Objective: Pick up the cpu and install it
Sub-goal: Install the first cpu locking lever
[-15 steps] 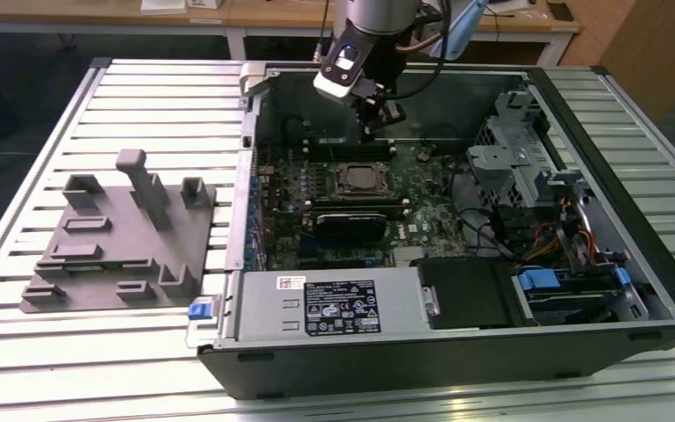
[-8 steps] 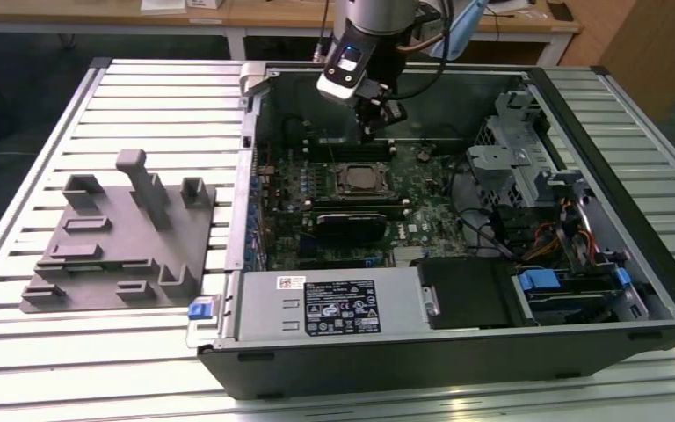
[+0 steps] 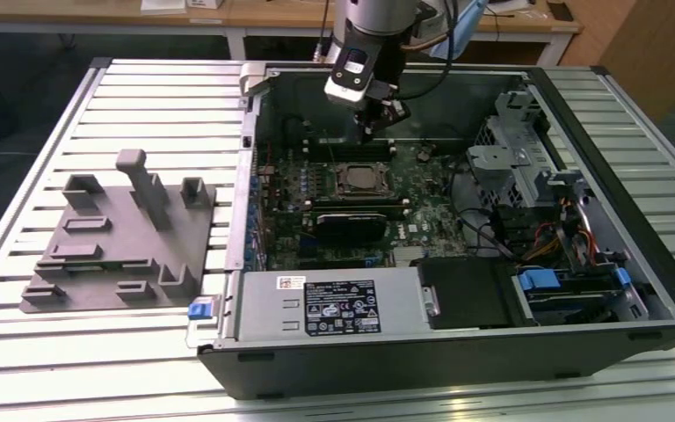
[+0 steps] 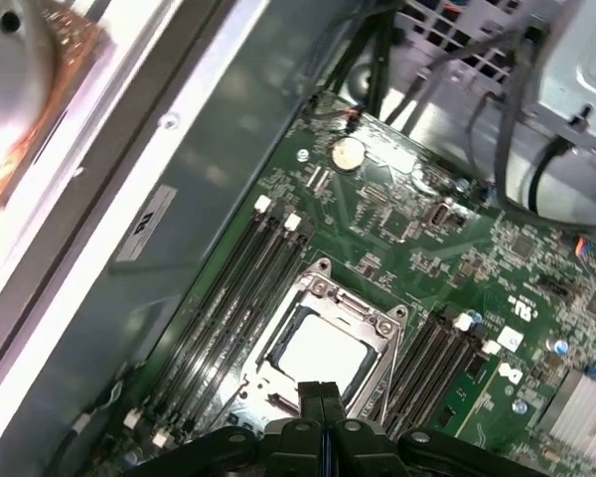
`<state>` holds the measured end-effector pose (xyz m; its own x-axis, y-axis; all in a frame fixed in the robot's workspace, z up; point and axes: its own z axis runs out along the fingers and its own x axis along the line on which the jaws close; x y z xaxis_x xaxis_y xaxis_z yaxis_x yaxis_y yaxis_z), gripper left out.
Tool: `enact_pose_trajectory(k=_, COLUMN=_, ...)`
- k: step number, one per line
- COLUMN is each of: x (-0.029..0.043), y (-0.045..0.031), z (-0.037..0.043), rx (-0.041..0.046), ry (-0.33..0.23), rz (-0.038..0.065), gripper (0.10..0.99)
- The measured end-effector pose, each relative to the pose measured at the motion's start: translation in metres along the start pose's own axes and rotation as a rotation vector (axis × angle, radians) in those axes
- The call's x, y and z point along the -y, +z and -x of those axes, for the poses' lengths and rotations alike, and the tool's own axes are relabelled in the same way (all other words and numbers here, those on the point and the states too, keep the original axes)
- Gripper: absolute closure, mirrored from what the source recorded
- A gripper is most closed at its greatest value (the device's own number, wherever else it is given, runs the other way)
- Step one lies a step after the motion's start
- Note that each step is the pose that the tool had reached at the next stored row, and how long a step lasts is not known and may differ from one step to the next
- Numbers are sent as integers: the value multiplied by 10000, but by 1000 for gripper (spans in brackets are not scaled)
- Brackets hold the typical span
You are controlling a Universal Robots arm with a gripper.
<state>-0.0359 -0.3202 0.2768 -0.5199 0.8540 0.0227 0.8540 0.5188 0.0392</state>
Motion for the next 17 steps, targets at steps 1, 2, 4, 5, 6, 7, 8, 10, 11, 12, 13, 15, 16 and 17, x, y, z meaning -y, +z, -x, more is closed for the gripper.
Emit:
enact_pose_trajectory(k=1, x=0, y=0, z=0, rx=-6, ry=-155, rz=-4, gripper=980)
enact_pose_trajectory(k=2, x=0, y=0, z=0, rx=-12, ry=-311, rz=-7, gripper=980)
enact_pose_trajectory(k=4, x=0, y=0, z=0, rx=-23, ry=-589, rz=-13, gripper=980)
enact_pose_trajectory(k=5, x=0, y=0, z=0, rx=-28, ry=-723, rz=-16, gripper=980)
enact_pose_trajectory(k=6, x=0, y=0, z=0, rx=-33, ry=-858, rz=-19, gripper=980)
enact_pose_trajectory(k=7, x=0, y=0, z=0, rx=-38, ry=-990, rz=-23, gripper=980)
enact_pose_trajectory(k=8, x=0, y=0, z=0, rx=-44, ry=-1124, rz=-26, gripper=980)
enact_pose_trajectory(k=10, x=0, y=0, z=0, rx=-54, ry=-1395, rz=-32, gripper=980)
enact_pose_trajectory(k=11, x=0, y=0, z=0, rx=-59, ry=-1519, rz=-35, gripper=980)
enact_pose_trajectory(k=12, x=0, y=0, z=0, rx=-64, ry=-1642, rz=-38, gripper=980)
enact_pose_trajectory(k=13, x=0, y=0, z=0, rx=-68, ry=-1766, rz=-40, gripper=980)
enact_pose_trajectory(k=15, x=0, y=0, z=0, rx=-78, ry=-2016, rz=-47, gripper=980)
enact_pose_trajectory(k=16, x=0, y=0, z=0, rx=-83, ry=-2143, rz=-49, gripper=980)
enact_pose_trajectory(k=17, x=0, y=0, z=0, rx=-89, ry=-2284, rz=-53, gripper=980)
